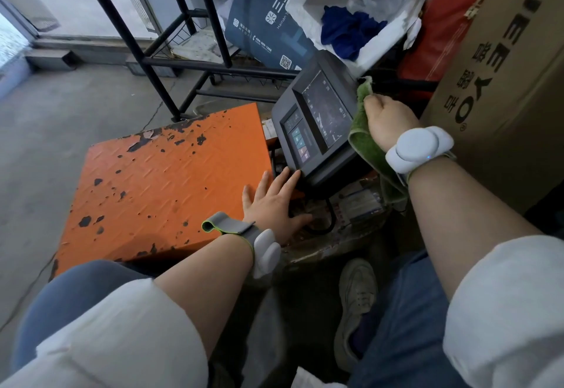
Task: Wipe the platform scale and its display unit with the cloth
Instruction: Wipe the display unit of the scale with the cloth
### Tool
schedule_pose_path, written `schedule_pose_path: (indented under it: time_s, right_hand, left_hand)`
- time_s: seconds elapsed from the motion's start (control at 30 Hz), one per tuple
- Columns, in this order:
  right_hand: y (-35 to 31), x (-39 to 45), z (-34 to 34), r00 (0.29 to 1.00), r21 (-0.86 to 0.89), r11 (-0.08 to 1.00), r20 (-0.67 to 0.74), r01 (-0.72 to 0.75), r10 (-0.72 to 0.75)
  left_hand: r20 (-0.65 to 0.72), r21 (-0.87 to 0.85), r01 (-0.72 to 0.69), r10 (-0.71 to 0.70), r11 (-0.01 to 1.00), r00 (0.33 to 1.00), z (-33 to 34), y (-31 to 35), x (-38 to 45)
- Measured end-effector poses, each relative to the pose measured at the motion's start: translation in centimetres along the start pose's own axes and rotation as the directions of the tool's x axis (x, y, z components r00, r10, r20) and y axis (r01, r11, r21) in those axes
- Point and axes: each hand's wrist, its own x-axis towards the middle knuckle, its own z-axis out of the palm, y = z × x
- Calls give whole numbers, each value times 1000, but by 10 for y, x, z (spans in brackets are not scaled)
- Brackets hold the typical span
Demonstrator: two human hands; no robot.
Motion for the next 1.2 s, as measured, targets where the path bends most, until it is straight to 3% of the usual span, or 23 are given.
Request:
schedule_pose_path:
  time_s: [0.1, 0.17, 0.27, 0.33, 0.47, 0.6, 0.7, 0.83, 0.9, 1.0, 1.1, 1.2]
  right_hand:
    - [-2, 2, -1, 1000, -6, 1000, -1, -17, 17]
    - [-2, -2, 1, 998, -54, 997, -41, 55, -57]
    - [-2, -11, 3, 944, -180, 937, -86, 299, -318]
    - [0, -10, -1, 924, -197, 909, -30, 368, -381]
    - [8, 4, -9, 934, -52, 935, 92, 350, -344]
    - [6, 19, -10, 976, 47, 983, 118, 179, -184]
    - [1, 23, -10, 979, -4, 989, 144, 149, -147]
    - [-3, 18, -6, 936, -89, 939, 159, 331, -315]
    - [-2, 20, -7, 922, -48, 931, 163, 362, -350]
    - [1, 28, -10, 962, 56, 972, 142, 226, -232]
    - [0, 36, -10, 985, 33, 995, 146, 90, -94]
    - [-6, 35, -8, 978, -40, 993, 182, 112, -102]
  left_hand:
    - [-137, -233, 30, -64, 972, 988, -12, 0, 5]
    - [-168, -322, 67, -127, 944, 978, -20, 0, 14]
    - [-84, -201, 133, -152, 971, 985, -24, -6, 27]
    - [-9, -114, 160, -162, 981, 987, -23, -13, 35]
    - [45, -68, 189, -186, 980, 982, -23, -21, 48]
    - [95, -60, 192, -186, 979, 978, -26, -19, 54]
    - [125, 14, 166, -166, 986, 978, -24, -22, 52]
    - [131, 53, 167, -173, 985, 976, -20, -22, 52]
    - [115, 79, 167, -176, 983, 978, -18, -21, 53]
    - [109, 102, 164, -175, 981, 978, -16, -22, 53]
    - [115, 106, 161, -173, 981, 978, -16, -22, 53]
    - [110, 112, 162, -174, 980, 979, -15, -23, 53]
